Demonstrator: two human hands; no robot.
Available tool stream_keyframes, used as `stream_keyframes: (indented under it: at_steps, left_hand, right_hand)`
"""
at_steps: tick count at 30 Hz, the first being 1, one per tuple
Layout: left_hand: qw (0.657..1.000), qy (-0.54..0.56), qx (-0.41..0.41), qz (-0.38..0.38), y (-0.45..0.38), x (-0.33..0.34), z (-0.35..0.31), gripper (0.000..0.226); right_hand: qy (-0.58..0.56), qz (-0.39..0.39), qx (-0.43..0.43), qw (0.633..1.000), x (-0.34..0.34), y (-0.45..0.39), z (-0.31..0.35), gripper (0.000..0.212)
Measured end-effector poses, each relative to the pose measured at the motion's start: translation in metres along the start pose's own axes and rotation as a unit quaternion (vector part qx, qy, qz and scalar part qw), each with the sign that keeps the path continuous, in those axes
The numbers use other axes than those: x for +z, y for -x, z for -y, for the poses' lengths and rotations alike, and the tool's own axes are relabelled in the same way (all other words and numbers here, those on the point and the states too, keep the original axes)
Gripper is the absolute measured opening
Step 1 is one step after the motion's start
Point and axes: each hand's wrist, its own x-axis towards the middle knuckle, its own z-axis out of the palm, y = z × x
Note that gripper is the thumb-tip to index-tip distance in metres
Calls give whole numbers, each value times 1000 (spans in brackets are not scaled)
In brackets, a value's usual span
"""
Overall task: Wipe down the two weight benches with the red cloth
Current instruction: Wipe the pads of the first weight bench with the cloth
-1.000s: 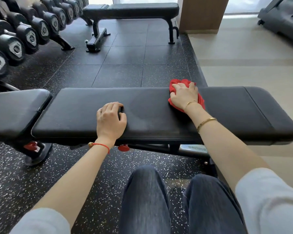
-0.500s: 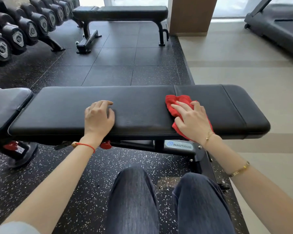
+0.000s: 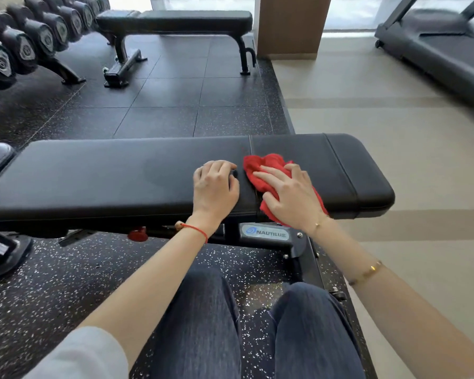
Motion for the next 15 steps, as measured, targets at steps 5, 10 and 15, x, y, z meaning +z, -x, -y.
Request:
stream_keyframes:
  at_steps: [5,10,15]
  left_hand:
    - [1000,-12,-1,-13,4,8,-5,25]
    - [999,-31,-2,-27,5,10,-7,25]
    - [999,-21,-7,-27,3,11,-5,27]
  right_hand:
    - [15,-17,64,998,-10,-1,-44,53]
    - [15,33,139,990,-5,-73,-54,49]
    - [12,41,48,998,3,-64,-30,52]
